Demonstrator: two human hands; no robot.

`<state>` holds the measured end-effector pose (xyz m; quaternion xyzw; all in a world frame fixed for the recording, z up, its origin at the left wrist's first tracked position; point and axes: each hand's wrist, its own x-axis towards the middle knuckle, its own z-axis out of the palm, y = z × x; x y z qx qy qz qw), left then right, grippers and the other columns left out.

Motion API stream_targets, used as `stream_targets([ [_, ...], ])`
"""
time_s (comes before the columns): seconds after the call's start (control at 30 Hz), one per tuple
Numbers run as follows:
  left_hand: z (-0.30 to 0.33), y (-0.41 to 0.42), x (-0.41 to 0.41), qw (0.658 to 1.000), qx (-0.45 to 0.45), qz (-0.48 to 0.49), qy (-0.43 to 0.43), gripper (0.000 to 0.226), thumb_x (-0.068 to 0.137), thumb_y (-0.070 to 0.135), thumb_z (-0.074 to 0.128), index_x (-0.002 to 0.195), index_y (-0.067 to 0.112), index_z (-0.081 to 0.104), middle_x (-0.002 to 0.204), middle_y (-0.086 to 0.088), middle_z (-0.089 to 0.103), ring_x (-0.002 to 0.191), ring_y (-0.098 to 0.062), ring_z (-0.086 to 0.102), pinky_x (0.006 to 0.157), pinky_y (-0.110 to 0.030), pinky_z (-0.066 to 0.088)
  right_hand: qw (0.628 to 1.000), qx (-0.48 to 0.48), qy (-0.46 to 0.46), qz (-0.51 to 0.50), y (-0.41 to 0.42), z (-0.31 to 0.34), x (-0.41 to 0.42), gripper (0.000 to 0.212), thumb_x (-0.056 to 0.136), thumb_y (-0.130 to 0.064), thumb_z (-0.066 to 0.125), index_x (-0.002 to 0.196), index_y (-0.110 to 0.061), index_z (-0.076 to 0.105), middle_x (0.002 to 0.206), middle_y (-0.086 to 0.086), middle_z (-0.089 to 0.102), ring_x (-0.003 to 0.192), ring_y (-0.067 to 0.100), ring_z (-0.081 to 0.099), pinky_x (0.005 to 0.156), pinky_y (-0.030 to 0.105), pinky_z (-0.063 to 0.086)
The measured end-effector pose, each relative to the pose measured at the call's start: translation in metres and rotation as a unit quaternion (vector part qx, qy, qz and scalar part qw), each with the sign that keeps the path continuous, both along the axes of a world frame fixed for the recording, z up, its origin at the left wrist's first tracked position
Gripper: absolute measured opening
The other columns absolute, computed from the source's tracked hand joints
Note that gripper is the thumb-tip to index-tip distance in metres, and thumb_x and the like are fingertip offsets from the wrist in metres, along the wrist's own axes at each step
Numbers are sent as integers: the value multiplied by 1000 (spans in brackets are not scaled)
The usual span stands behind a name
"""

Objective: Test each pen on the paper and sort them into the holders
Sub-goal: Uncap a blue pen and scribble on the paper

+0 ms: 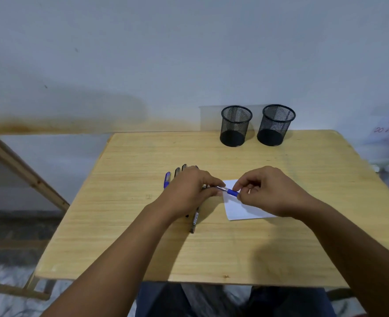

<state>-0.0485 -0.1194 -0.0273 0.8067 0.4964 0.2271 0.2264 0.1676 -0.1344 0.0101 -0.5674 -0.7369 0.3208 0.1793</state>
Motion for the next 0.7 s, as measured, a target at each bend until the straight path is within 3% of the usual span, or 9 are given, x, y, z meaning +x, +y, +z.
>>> stream_targets([
  [0.13,5,-2,16,999,7,0,-42,18,93,25,66,107,26,76,85,6,74,78,0,55,73,-19,40,998,65,-22,4,2,0,10,22,80,-18,73,99,-30,72,82,-17,67,75,7,61,69,28,53],
  [0.27,2,-1,29,998,-19,6,-56,17,93,27,65,106,27,76,66,22,60,69,1,55,64,-22,38,989,129,-46,56,7,-3,11,15,85,-28,73,99,-26,74,92,-11,70,82,8,62,75,34,55],
  [0.47,1,-3,30,998,-9,19,-66,15,95,24,63,100,23,77,63,9,59,67,-12,52,64,-33,41,986,156,-42,43,5,-16,9,22,90,-48,59,98,-32,72,82,-13,70,71,8,60,59,36,53],
  [0.57,2,-3,28,997,-15,27,-77,15,95,23,62,93,23,77,57,8,55,62,-10,48,60,-31,38,982,177,-64,11,4,-20,11,25,89,-55,54,98,-39,70,79,-17,68,68,8,60,53,34,51],
  [0.63,3,-4,28,995,-27,37,-87,14,94,24,63,94,24,77,65,8,64,66,-9,55,64,-32,43,984,171,-49,9,6,-22,12,23,89,-52,57,101,-39,71,84,-17,71,72,7,62,57,36,53],
  [0.7,4,-2,29,993,-42,64,-89,16,93,27,65,103,25,77,87,10,75,81,-4,64,73,-28,50,988,156,-14,15,12,-25,13,20,91,-40,63,105,-31,75,94,-13,75,80,7,65,68,35,56],
])
